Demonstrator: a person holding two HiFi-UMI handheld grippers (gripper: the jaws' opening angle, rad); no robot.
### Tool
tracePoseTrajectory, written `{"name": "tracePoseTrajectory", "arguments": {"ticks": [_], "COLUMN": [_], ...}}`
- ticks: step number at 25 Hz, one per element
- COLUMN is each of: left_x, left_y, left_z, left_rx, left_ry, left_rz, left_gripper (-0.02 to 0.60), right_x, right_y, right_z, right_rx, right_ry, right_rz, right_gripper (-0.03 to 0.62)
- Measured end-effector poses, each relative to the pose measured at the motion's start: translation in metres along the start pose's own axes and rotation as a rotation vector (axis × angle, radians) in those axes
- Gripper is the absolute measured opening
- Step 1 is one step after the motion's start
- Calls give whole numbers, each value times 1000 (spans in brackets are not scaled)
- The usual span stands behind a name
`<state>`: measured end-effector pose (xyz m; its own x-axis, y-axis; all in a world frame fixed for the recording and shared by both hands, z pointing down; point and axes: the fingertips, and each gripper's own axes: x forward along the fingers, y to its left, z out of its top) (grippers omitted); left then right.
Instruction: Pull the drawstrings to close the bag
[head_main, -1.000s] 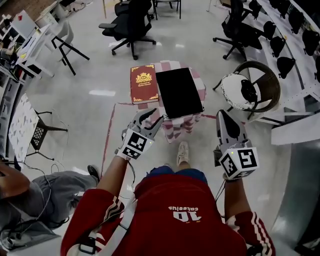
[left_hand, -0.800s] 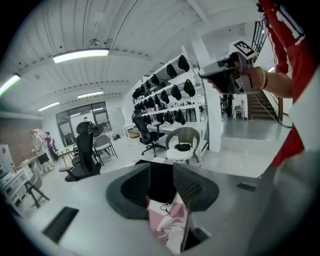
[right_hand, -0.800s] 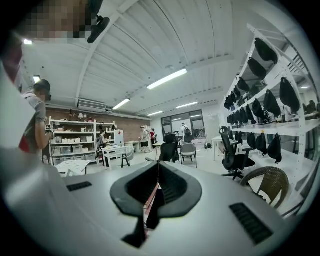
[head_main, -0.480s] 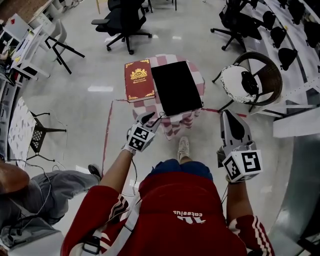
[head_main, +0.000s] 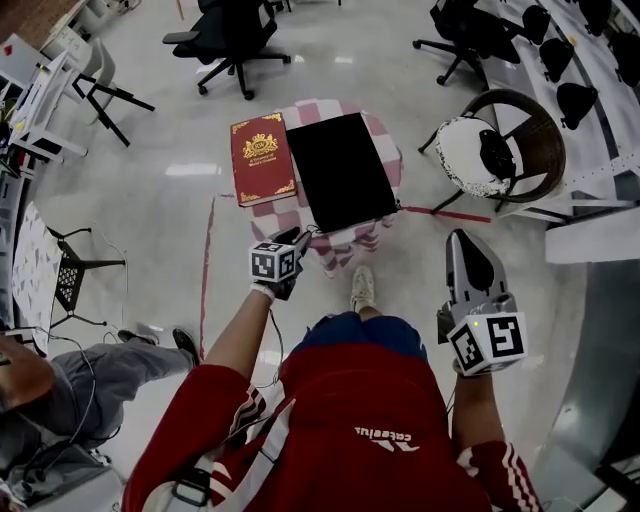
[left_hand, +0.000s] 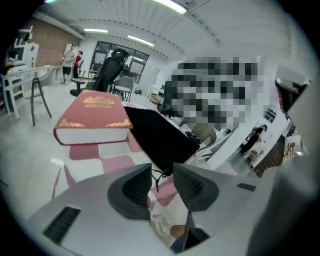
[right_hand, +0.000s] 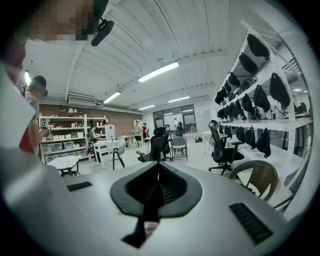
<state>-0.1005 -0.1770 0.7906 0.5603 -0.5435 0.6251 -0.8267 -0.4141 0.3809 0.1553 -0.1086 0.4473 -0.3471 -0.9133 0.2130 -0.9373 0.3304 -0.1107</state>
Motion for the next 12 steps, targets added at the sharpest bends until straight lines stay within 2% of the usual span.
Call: {"name": "tracePoseTrajectory", "arguments": {"ticks": [6,12], "left_x": [31,43], "left_y": [15,24], "left_z": [-25,-25], "left_rx": [-175,-335], "left_ry": [66,32], "left_rz": [-41,-84], "left_gripper": [130,130], "right_x": [15,24], "right_y": [-12,-18], "right_z": [-10,-16], "right_rx": [-8,-20], "right_ry": [31,52], "right_rz": [0,3], "right_gripper": [15,15]}}
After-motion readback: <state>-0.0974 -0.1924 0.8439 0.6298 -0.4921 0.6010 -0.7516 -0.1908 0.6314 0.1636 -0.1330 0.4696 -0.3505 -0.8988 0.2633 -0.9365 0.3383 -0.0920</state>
